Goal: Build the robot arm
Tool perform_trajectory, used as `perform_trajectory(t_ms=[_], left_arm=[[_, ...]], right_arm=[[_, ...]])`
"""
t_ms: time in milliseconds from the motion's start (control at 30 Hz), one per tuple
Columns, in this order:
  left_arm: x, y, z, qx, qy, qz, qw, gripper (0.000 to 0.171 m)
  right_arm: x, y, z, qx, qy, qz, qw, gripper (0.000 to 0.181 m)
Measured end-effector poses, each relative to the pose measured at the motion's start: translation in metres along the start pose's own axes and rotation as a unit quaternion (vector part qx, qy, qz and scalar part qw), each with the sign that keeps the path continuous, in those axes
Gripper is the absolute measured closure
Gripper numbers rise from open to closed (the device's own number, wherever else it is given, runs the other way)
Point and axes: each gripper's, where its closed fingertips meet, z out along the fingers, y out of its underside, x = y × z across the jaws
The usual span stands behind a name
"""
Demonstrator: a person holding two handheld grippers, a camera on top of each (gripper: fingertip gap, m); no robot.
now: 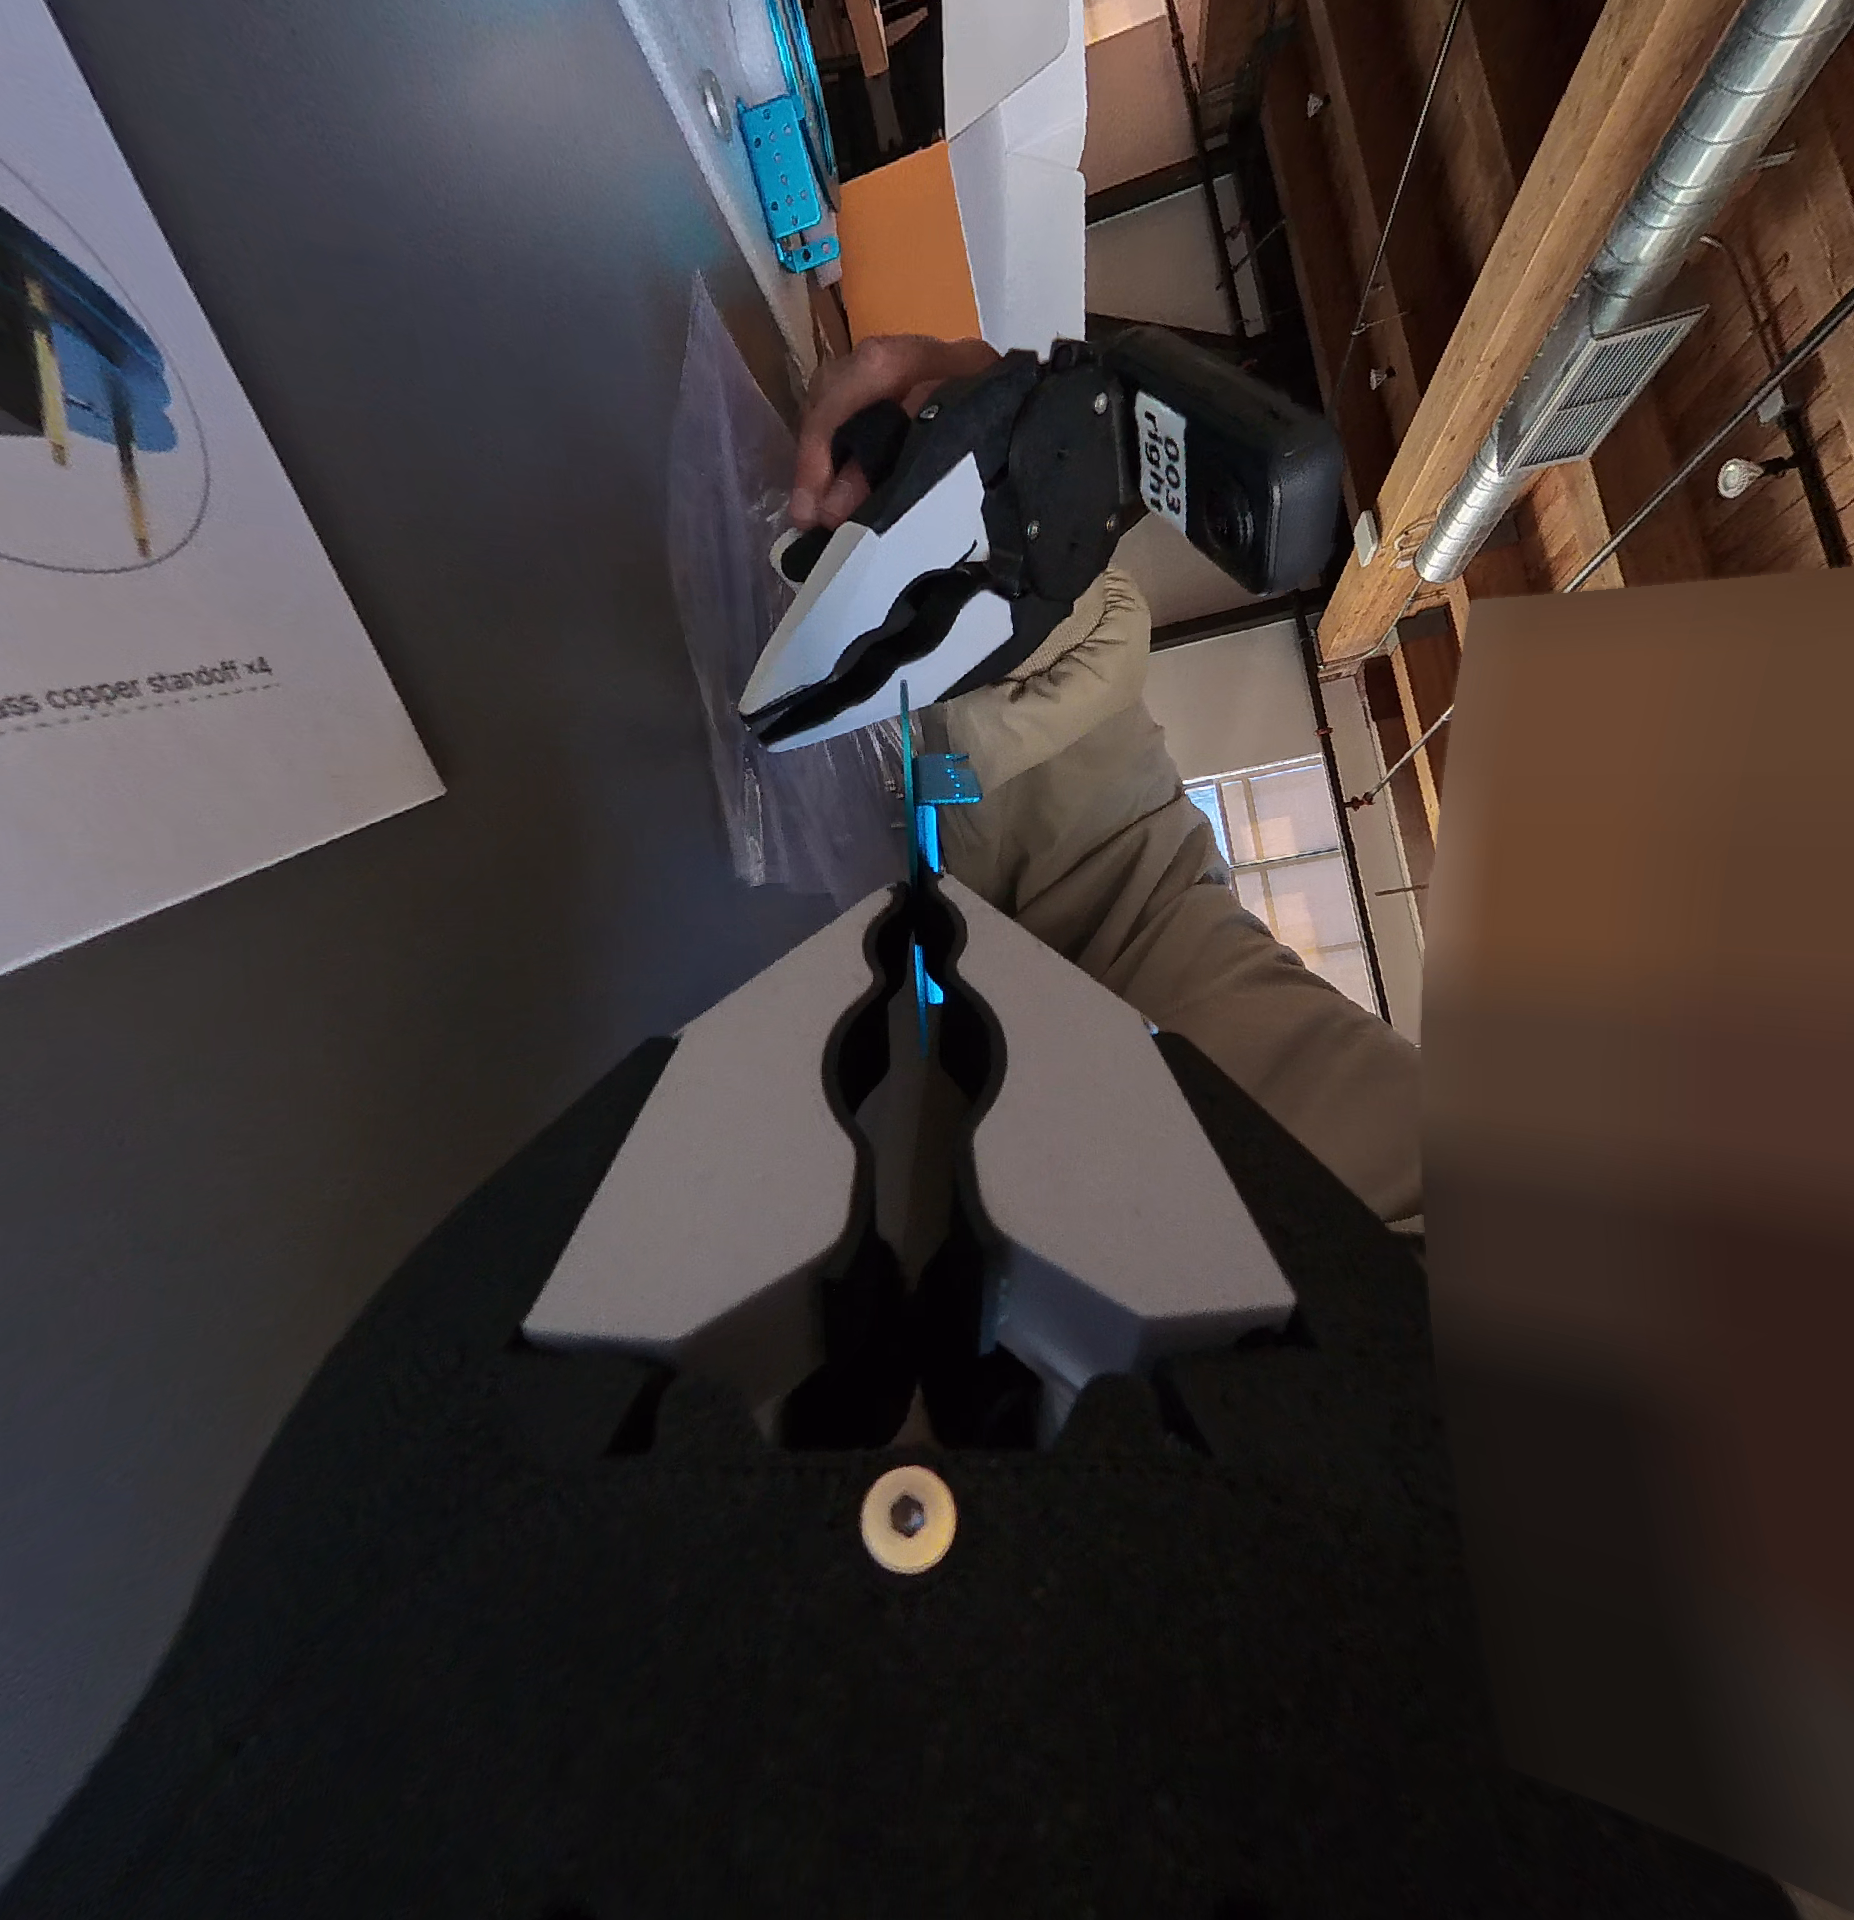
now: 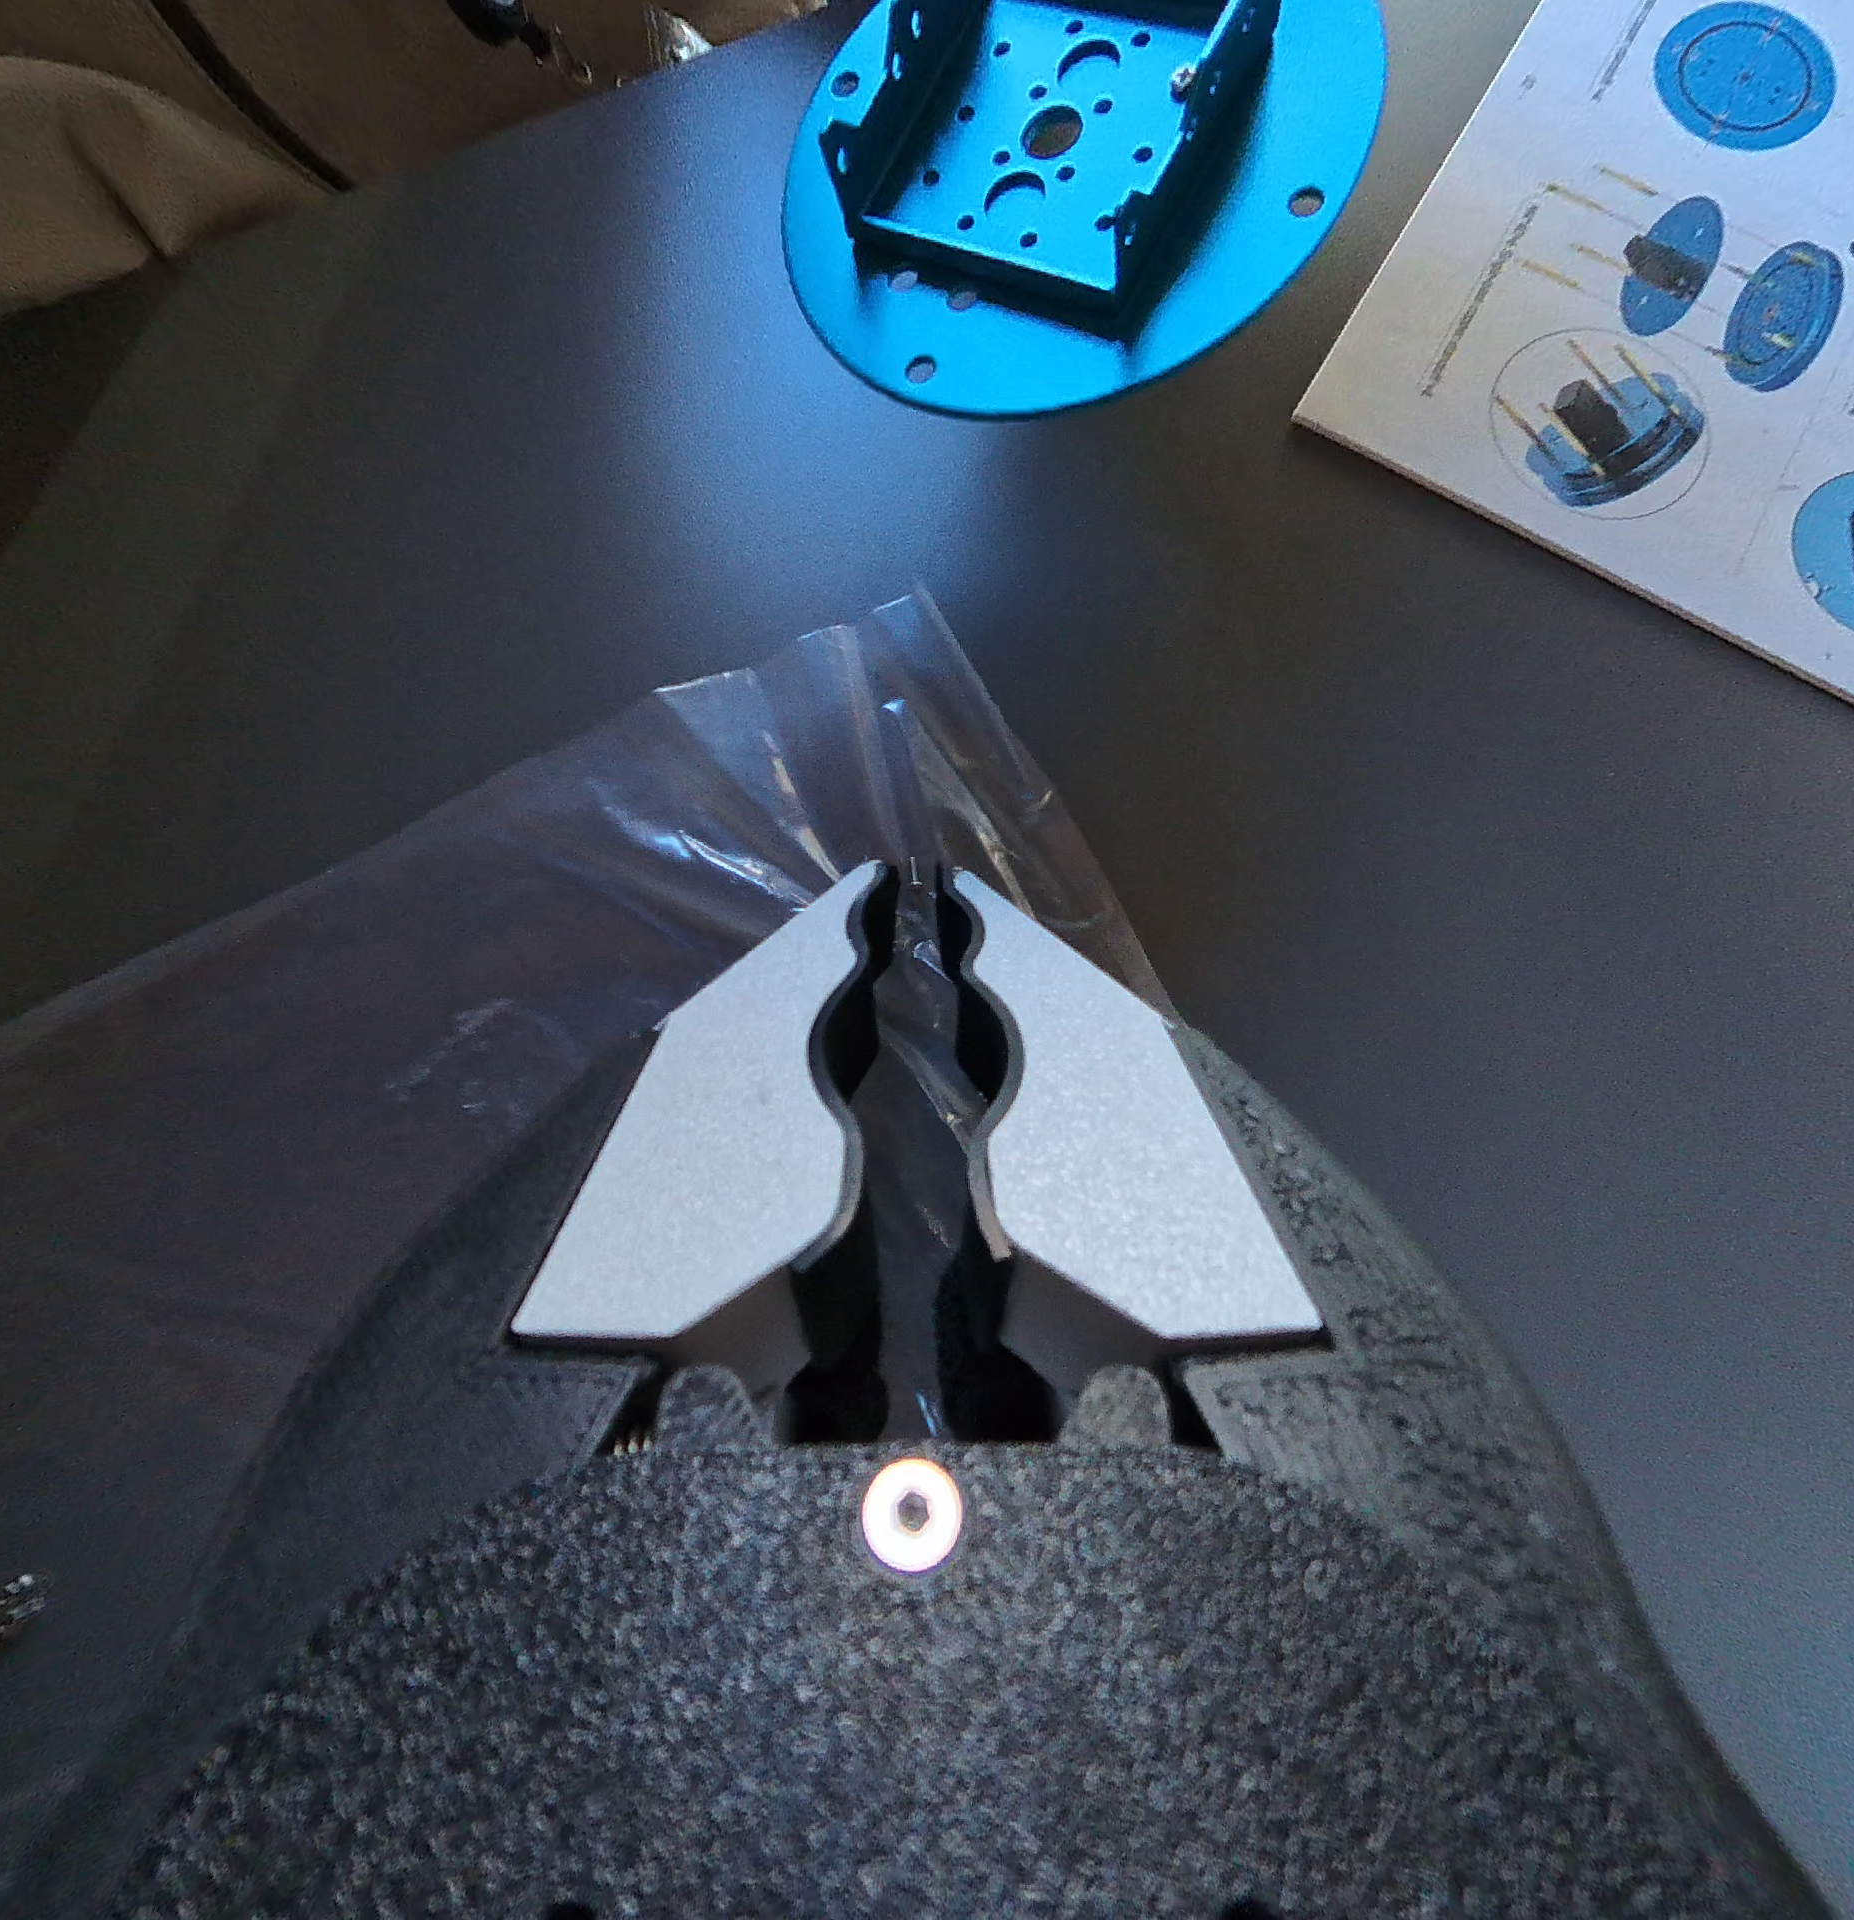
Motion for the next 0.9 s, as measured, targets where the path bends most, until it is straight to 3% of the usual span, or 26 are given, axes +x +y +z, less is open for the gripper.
perform_trajectory(t_ms=[567,900], left_arm=[[-0.012,0.001,0.004,0.002,-0.005,-0.011,1.000,0.171],[-0.022,-0.009,0.013,0.000,-0.020,-0.010,1.000,0.171]], right_arm=[[0.003,0.003,0.001,-0.021,0.038,-0.049,0.998,0.180],[0.022,-0.014,-0.023,-0.072,0.155,-0.136,0.976,0.180]])
